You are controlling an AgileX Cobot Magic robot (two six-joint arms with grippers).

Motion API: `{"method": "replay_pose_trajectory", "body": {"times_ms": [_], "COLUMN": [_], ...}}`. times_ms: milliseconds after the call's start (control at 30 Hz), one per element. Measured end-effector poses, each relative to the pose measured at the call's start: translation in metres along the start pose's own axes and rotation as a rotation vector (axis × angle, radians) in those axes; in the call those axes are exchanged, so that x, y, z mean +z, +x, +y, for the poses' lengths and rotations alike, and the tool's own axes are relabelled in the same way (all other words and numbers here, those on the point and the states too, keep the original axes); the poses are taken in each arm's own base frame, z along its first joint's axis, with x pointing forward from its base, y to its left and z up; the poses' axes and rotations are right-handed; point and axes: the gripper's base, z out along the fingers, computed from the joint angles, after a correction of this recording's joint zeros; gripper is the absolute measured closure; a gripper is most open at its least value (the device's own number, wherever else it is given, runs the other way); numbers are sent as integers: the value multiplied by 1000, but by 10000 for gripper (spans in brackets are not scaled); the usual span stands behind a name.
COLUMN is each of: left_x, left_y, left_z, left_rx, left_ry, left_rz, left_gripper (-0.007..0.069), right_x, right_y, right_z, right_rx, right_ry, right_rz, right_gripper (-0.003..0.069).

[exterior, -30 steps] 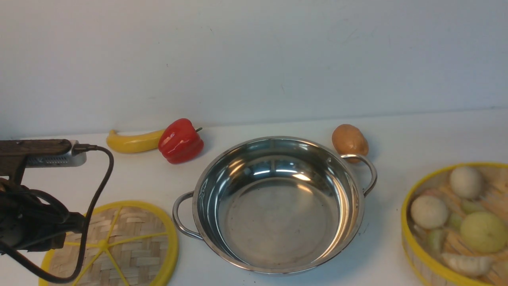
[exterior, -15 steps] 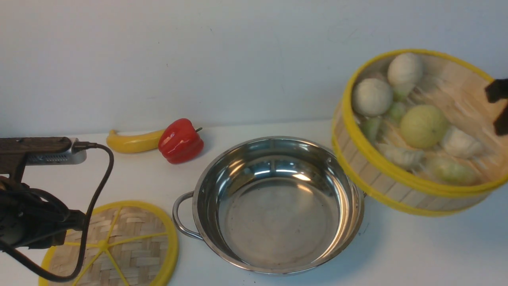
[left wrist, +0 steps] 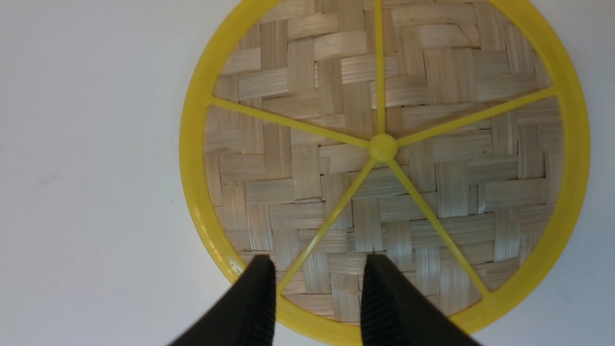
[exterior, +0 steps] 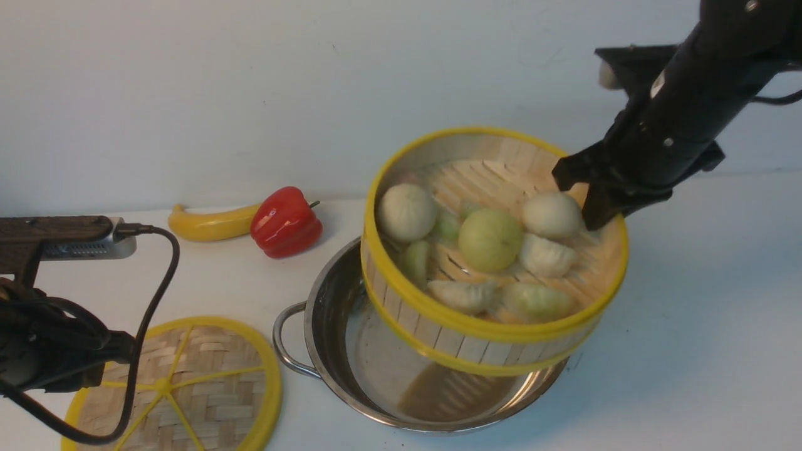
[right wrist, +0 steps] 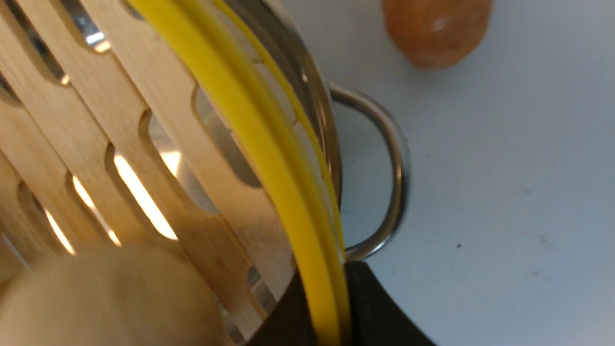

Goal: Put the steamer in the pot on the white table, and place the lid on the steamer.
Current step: 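Place the bamboo steamer basket of food into the steel pot with the right gripper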

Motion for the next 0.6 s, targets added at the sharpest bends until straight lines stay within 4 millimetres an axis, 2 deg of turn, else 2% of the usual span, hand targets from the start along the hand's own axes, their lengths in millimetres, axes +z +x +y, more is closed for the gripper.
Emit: {"method": "replay_pose_trajectory", "body": {"times_ms": [33, 100, 267, 500, 600], "left_x": [0, 0, 0, 0, 1], "left_y": [0, 0, 0, 0, 0], "left_z": [0, 0, 0, 0, 0], "left_rx": [0, 0, -1, -3, -3], "left_ry": [0, 0, 1, 3, 4], "left_rz": [0, 0, -1, -2, 1], "left_gripper": [384, 384, 384, 384, 384], "right_x": [3, 21, 37, 27, 26], "right_y": [0, -1, -5, -26, -31], "right_z": [1, 5, 11, 36, 39], "right_rx": [-1, -13, -35, -80, -79], "right_ry": [0, 2, 9, -15, -22], "right_rz": [6, 49, 77, -12, -30], "right_gripper": [606, 606, 606, 606, 606]}}
